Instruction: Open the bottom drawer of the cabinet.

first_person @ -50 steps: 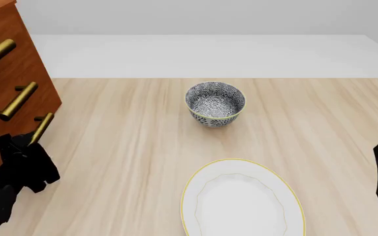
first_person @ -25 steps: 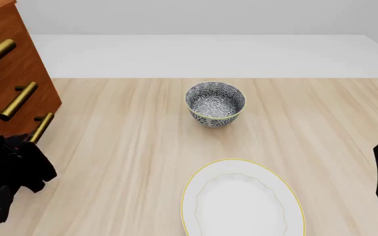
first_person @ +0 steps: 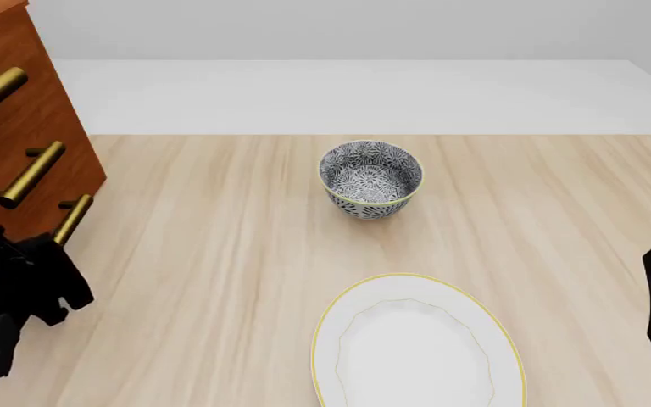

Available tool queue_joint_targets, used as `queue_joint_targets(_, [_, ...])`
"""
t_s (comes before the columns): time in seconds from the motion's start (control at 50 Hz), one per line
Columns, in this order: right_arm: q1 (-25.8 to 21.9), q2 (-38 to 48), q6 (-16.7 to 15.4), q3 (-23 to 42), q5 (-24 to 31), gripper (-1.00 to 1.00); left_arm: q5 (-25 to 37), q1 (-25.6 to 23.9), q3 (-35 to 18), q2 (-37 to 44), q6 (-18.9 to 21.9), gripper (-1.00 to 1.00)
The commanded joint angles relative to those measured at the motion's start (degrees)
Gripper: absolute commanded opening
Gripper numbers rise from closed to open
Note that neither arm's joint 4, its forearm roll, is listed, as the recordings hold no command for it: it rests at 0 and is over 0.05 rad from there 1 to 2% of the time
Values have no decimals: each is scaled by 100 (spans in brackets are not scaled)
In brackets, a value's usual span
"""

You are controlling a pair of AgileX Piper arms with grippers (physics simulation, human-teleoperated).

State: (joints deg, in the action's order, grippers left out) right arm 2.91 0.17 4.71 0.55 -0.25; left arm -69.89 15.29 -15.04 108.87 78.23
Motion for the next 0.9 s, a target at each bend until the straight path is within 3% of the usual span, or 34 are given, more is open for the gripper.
queue_joint_targets(0.02, [-9,-5,16,-13,-16,100,6,-111,-135,32,241,-100])
queue_joint_targets(0.9, [-14,10,21,-13,-29,100,295,-794,-263,-376,199,-100])
